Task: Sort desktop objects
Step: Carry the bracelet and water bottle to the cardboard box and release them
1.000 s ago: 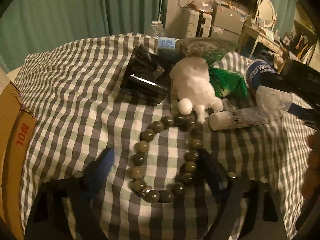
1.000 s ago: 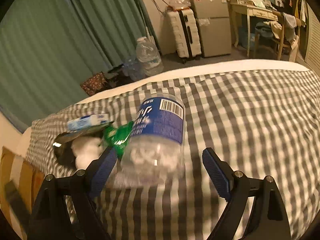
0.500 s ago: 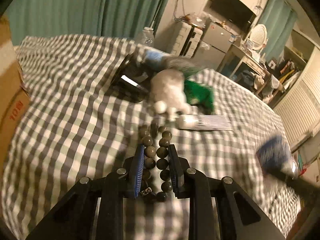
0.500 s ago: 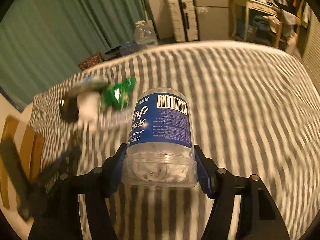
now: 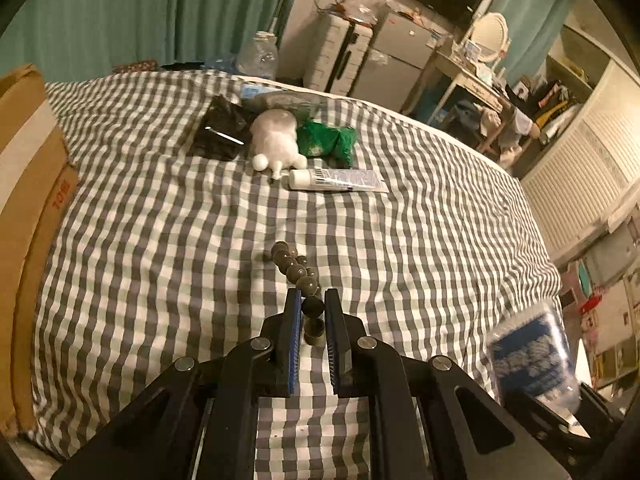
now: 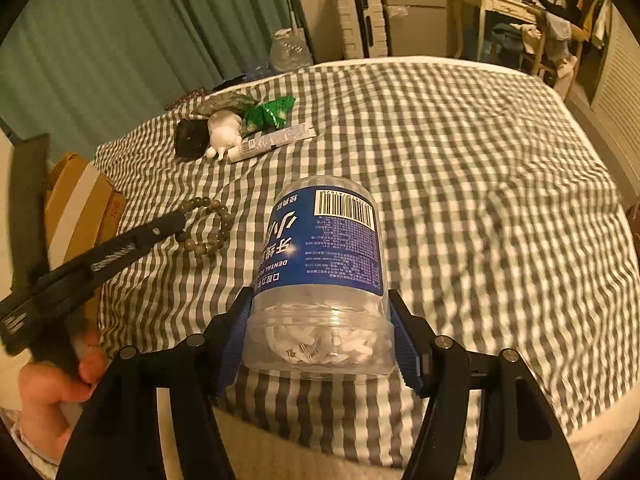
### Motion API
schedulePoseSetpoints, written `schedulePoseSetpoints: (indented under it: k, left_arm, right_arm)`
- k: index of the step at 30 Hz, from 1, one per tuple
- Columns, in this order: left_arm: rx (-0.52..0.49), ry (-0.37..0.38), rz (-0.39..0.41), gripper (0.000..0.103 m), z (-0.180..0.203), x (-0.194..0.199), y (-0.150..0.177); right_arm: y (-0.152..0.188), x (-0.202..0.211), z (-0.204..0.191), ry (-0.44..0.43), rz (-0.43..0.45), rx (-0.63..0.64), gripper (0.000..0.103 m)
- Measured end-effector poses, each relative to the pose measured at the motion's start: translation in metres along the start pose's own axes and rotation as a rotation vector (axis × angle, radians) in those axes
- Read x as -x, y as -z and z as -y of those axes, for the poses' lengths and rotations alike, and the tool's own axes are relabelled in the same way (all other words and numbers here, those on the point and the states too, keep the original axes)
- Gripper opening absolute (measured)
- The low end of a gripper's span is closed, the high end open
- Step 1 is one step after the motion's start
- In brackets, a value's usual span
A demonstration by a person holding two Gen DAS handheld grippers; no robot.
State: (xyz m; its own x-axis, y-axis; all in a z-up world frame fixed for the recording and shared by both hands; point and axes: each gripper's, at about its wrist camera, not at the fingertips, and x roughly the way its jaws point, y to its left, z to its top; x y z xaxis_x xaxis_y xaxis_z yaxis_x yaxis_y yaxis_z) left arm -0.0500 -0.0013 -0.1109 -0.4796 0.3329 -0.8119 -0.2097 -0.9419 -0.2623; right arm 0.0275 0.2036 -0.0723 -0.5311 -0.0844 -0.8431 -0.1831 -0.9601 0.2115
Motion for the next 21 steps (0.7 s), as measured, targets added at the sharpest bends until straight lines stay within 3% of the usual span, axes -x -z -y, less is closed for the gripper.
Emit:
schedulePoseSetpoints:
  k: [5,7,10,14,17,21]
  left_arm:
    - [-0.009,-0.004,-0.009,0.011,0.0,-0.003,0.001]
    - [-0.032,0.006,-0.075,0.011,0.004,-0.016,-0.002]
    - [-0.054,-0.063,-0.16,0.013,0.008,-0.043,0.0]
    - [0.003,-0.075,-0.222,0.013,-0.003,-0.067,0.0]
    - [0.053,-0.015,-0.19,0.011,-0.011,-0.062,-0.003]
    - [0.056,0.116,-0.06,0.011,-0.006,-0.027,-0.009]
  right_arm:
    - [0.003,0.014,0.003,-0.01,0.028,-0.032,0.063]
    - [0.003,0.016,0.006,-0.019,0.028,-0.038,0.063]
    - [0.003,0.01,0.011,-0.027,0.021,-0.048,0.063]
    - [0.002,-0.005,0.023,-0.047,0.006,-0.084,0.063]
    - [0.001,-0.014,0.031,-0.048,-0.011,-0.107,0.063]
    - [0.001,-0.019,0.035,-0.059,-0.021,-0.124,0.063]
